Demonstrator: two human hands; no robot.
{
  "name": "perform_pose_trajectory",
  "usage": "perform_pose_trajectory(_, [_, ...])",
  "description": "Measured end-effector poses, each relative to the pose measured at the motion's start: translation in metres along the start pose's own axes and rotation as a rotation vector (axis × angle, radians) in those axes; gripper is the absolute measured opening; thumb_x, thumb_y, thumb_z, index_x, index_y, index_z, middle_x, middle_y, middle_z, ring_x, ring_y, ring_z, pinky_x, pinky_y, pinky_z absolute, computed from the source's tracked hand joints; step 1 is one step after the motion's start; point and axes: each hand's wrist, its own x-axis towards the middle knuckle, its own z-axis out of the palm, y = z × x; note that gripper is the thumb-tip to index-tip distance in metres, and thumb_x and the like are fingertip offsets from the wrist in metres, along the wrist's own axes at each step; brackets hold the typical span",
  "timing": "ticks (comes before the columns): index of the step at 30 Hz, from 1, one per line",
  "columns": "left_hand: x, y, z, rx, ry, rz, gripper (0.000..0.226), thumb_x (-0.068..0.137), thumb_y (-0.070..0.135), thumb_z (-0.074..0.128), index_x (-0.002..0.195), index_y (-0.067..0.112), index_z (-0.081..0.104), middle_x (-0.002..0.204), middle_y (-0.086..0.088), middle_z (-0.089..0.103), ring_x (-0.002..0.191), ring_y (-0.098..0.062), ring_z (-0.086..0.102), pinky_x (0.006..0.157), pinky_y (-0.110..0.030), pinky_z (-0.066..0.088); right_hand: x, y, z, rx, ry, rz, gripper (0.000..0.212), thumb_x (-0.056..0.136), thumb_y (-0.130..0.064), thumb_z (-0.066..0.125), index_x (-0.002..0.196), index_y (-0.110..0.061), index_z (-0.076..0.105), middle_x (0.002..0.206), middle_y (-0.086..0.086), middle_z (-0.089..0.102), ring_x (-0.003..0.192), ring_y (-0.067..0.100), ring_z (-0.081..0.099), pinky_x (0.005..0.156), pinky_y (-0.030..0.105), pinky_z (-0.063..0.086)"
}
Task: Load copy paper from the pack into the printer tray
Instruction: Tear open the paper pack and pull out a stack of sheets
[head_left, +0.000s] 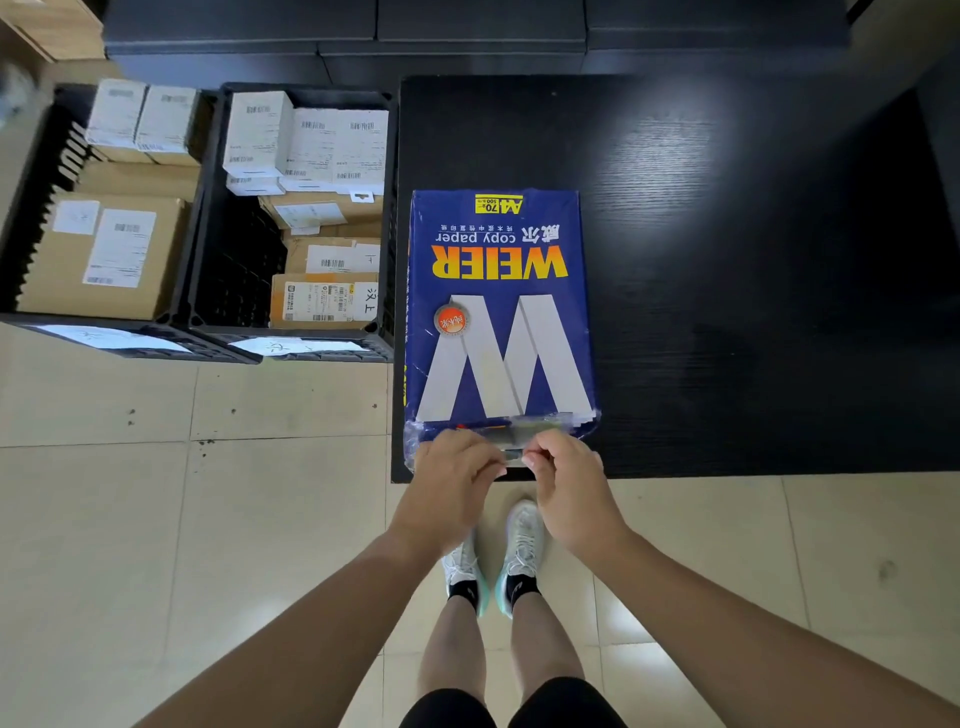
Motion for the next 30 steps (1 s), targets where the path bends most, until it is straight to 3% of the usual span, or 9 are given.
perform_pose_trajectory(5, [0.003, 0.004, 0.001, -0.002, -0.015, -0.079, 0.016, 0.094, 0.015, 0.058, 0.088, 0.013, 0.073, 0.081, -0.001, 0.072, 0.078, -0.023, 0.057, 0.074, -0.036, 0.044, 0.003, 0.004, 0.003, -0.012, -0.010, 0.006, 0.009, 0.094, -0.024, 0.058, 0.089, -0.018, 0.063, 0.080, -0.010, 0.060, 0.077, 0.015, 0.057, 0.081, 0.041, 0.050])
perform_pose_trajectory(12, [0.016, 0.013, 0.017, 0.045, -0.006, -0.275, 0.016, 0.089, 0.011, 0.057, 0.079, 0.010, 0.070, 0.074, -0.006, 0.069, 0.075, -0.026, 0.061, 0.067, -0.043, 0.052, 0.005, 0.006, 0.011, -0.071, 0.053, 0.027, 0.009, 0.086, -0.023, 0.069, 0.083, -0.014, 0.069, 0.075, -0.002, 0.067, 0.074, 0.019, 0.062, 0.077, 0.043, 0.054])
perform_pose_trajectory(16, [0.017, 0.014, 0.020, 0.085, 0.023, -0.297, 0.013, 0.085, 0.011, 0.060, 0.076, 0.011, 0.069, 0.078, -0.005, 0.067, 0.077, -0.026, 0.061, 0.066, -0.041, 0.053, 0.009, 0.005, 0.014, -0.122, 0.074, 0.049, 0.008, 0.083, -0.024, 0.072, 0.082, -0.018, 0.068, 0.078, -0.002, 0.068, 0.077, 0.019, 0.061, 0.077, 0.035, 0.051])
perform_pose_trajectory(23, [0.016, 0.011, 0.018, 0.058, -0.002, -0.214, 0.012, 0.090, 0.007, 0.061, 0.086, 0.009, 0.072, 0.088, -0.007, 0.062, 0.083, -0.028, 0.061, 0.071, -0.042, 0.053, 0.010, 0.010, 0.011, -0.030, 0.038, -0.004, 0.002, 0.085, -0.013, 0.070, 0.087, -0.014, 0.070, 0.085, 0.001, 0.066, 0.076, 0.013, 0.055, 0.070, 0.021, 0.044])
perform_pose_trajectory(28, [0.011, 0.016, 0.006, 0.022, -0.009, -0.165, 0.024, 0.093, 0.008, 0.056, 0.112, 0.012, 0.069, 0.105, -0.004, 0.065, 0.099, -0.022, 0.060, 0.088, -0.033, 0.050, 0.005, 0.008, -0.001, -0.036, 0.038, -0.014, 0.011, 0.092, -0.017, 0.061, 0.095, -0.011, 0.070, 0.090, 0.006, 0.067, 0.083, 0.019, 0.060, 0.077, 0.024, 0.045])
perform_pose_trajectory(30, [0.011, 0.022, 0.000, 0.023, 0.007, -0.171, 0.029, 0.093, 0.011, 0.056, 0.120, 0.015, 0.066, 0.108, -0.002, 0.064, 0.099, -0.019, 0.059, 0.087, -0.030, 0.048, 0.003, 0.005, -0.006, -0.025, 0.065, -0.010, 0.011, 0.091, -0.017, 0.062, 0.094, -0.011, 0.071, 0.089, 0.005, 0.067, 0.080, 0.018, 0.060, 0.076, 0.026, 0.049])
